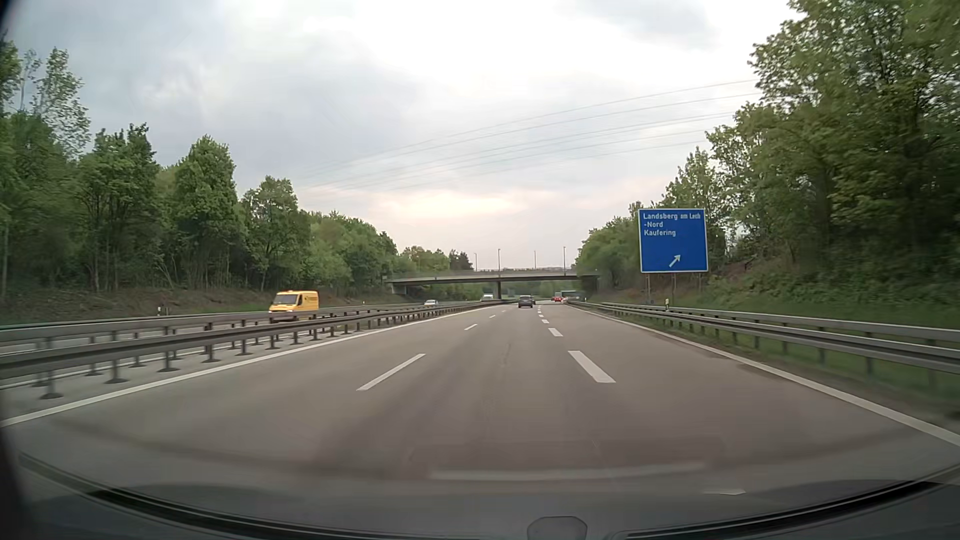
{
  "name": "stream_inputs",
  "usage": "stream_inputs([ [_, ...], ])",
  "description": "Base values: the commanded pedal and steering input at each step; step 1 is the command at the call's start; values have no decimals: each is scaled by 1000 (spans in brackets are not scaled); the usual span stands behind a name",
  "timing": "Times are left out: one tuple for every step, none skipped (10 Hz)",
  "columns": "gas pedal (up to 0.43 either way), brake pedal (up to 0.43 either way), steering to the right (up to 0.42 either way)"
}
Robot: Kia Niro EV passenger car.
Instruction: Follow the waypoints while adhering to traffic rules and regulations
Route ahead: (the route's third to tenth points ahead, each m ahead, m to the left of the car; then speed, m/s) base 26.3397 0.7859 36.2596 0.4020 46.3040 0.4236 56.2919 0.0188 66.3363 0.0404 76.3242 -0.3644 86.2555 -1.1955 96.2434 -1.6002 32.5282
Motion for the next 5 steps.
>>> stream_inputs([
  [197, 0, 3],
  [197, 0, 3],
  [197, 0, 3],
  [197, 0, 3],
  [197, 0, 3],
])
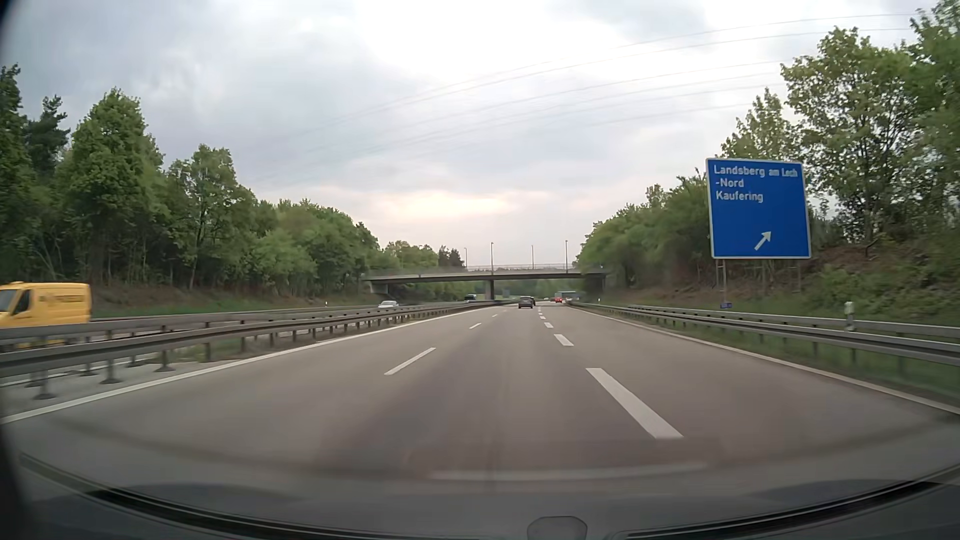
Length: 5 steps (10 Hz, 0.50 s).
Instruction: Follow the waypoints while adhering to traffic rules and regulations
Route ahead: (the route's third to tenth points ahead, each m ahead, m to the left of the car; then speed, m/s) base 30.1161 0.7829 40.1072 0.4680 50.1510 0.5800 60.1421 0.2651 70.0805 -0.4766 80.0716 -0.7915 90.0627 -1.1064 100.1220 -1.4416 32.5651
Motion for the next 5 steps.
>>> stream_inputs([
  [197, 0, 3],
  [197, 0, 3],
  [197, 0, 3],
  [197, 0, 3],
  [197, 0, 3],
])
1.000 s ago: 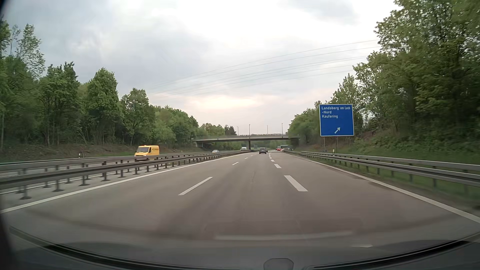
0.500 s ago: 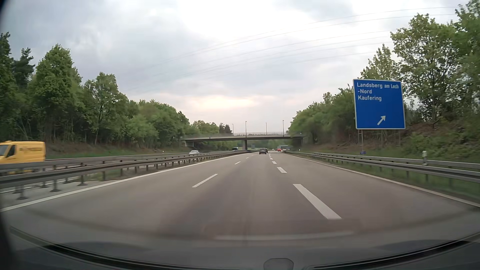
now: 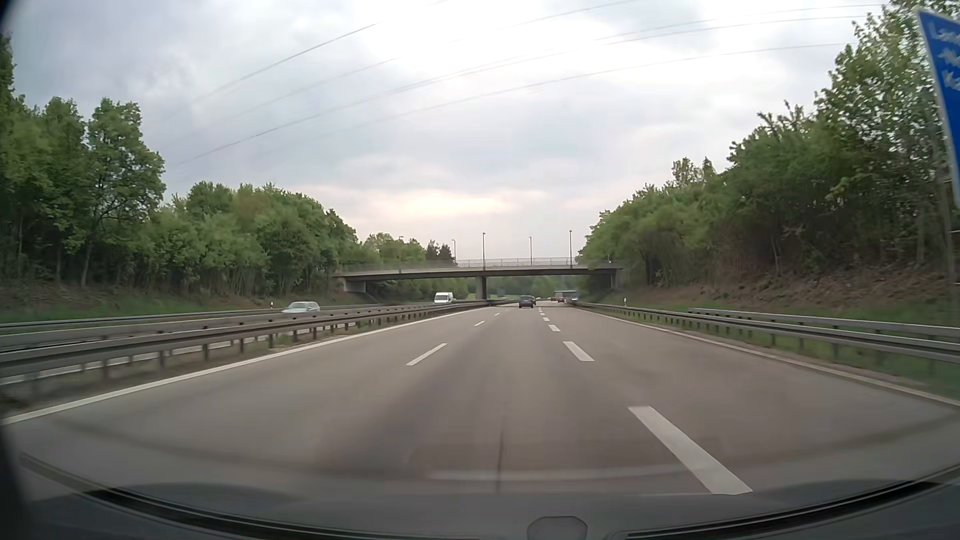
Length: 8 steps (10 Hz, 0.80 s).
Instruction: Follow the waypoints while adhering to traffic rules and regulations
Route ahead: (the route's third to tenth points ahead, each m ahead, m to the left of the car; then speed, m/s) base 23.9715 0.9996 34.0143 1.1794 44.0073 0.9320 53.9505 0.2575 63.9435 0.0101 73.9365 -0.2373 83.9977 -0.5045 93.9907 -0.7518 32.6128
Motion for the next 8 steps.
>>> stream_inputs([
  [209, 0, 3],
  [209, 0, 3],
  [220, 0, 3],
  [220, 0, 3],
  [220, 0, 3],
  [220, 0, 3],
  [220, 0, 3],
  [220, 0, 3],
])
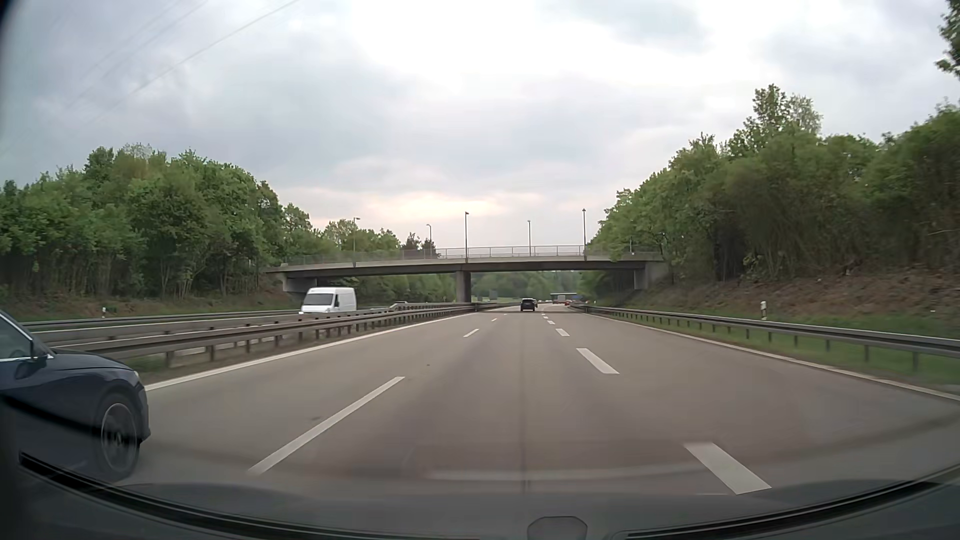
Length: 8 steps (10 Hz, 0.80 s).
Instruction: Follow the waypoints while adhering to traffic rules and regulations
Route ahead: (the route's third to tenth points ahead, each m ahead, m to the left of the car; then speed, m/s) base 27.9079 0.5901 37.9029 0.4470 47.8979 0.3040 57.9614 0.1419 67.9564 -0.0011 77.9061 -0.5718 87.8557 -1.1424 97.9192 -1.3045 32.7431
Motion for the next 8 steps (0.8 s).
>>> stream_inputs([
  [220, 0, 3],
  [220, 0, 3],
  [220, 0, 4],
  [220, 0, 6],
  [220, 0, 6],
  [220, 0, 6],
  [220, 0, 6],
  [220, 0, 6],
])
